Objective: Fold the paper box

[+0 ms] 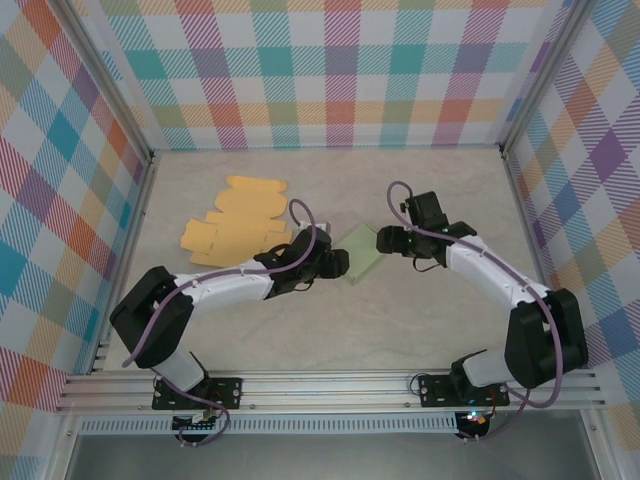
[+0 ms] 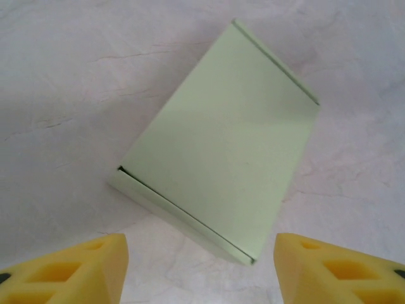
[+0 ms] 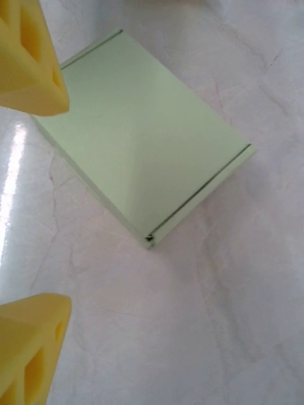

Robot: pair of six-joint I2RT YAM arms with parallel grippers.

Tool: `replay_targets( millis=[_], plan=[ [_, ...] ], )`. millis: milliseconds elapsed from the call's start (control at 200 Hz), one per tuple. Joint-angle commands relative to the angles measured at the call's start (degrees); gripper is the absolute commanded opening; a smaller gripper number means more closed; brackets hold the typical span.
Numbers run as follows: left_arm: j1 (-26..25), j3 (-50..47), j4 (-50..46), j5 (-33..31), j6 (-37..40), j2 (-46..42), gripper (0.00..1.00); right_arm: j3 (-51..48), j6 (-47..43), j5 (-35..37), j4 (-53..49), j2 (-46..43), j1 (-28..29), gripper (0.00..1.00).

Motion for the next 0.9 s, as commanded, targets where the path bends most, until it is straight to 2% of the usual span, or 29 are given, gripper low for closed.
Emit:
replay_targets(
  millis=[0,125,235,420,585,735,810,895],
  plan=[
    [0.2,2.5,3.3,3.7,-3.3,5.0,0.64,4.5,-2.0,1.8,-1.9,4.7,-0.9,0.79],
    [1.0,7.6,6.4,7.8,-5.2,12.7,0.63,7.0,-1.0,3.3,-1.4,7.1,-3.0,0.84],
    [1.9,14.0,6.4,11.1,-6.5,20.3,0.62,7.0,0.0,2.5,-0.9,5.7,-5.6,0.89],
    [2.9,29.3,3.3,14.9,-2.3,30.9,0.63,4.2,-0.1,4.4,-0.8,0.5,-8.4,1.00],
    [3.7,42.4,-1.7,16.7,2.1,37.8,0.65,1.6,0.0,5.7,-1.2,-3.3,-9.8,1.00],
    [4.7,46.9,-2.8,14.8,4.3,40.2,0.70,-0.6,0.0,5.0,0.1,-6.4,-9.8,1.00],
    [5.3,47.2,-1.0,13.9,4.9,40.1,0.82,-1.3,0.4,4.3,0.7,-7.7,-9.9,1.00],
    [6.0,47.0,0.1,14.5,5.1,38.7,0.86,-1.3,0.6,2.3,0.7,-8.6,-9.8,1.00]
  ],
)
